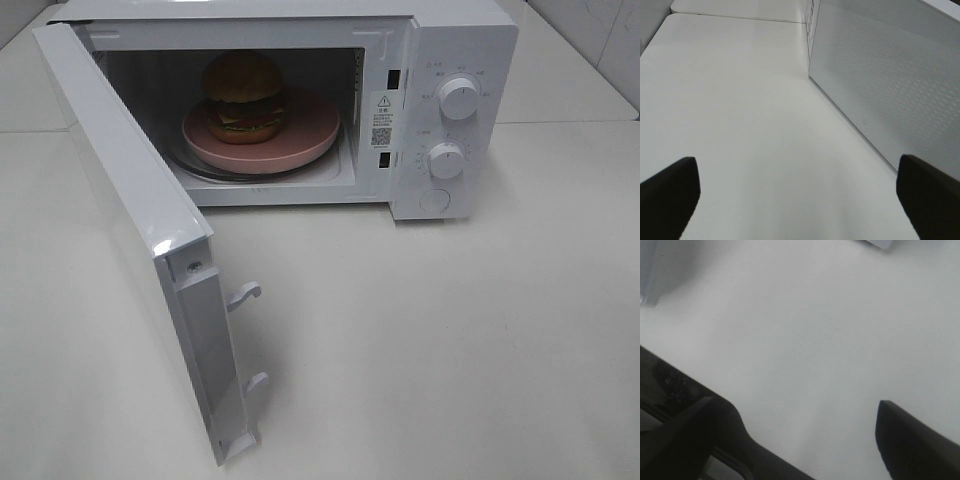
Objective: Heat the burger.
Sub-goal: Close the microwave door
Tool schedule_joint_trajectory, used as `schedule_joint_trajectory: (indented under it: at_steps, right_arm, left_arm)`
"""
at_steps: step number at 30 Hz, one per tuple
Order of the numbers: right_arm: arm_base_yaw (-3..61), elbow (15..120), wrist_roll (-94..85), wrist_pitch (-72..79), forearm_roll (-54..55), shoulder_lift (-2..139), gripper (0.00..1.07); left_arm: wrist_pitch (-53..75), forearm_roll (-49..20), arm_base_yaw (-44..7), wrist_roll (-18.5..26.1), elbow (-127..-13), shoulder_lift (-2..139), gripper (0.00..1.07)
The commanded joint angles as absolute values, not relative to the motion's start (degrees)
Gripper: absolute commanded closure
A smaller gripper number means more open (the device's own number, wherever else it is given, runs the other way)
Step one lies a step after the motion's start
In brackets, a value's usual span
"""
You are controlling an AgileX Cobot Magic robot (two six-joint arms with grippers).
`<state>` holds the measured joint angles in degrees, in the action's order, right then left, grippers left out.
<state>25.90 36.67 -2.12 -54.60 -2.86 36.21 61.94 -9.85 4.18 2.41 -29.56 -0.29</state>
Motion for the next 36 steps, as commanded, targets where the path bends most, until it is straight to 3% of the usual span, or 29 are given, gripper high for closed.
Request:
schedule_joint_trajectory:
  at_steps: [1,17,36]
  right_arm:
    - [21.5,34.7,-0.7,-55.0,-2.9,32.1,0.31]
    - [8.4,29.8,4.3,-54.8,-2.9,13.1,0.31]
    - [4.5,28.1,4.1,-55.0,-2.9,-2.0,0.32]
  left_arm:
    - [61.1,-9.9,4.3,2.3,-29.6,-1.1,0.07]
    - [61.1,-9.9,4.3,2.3,-29.6,-1.1,0.07]
    - [61.1,-9.9,4.3,2.3,-29.6,-1.2,0.07]
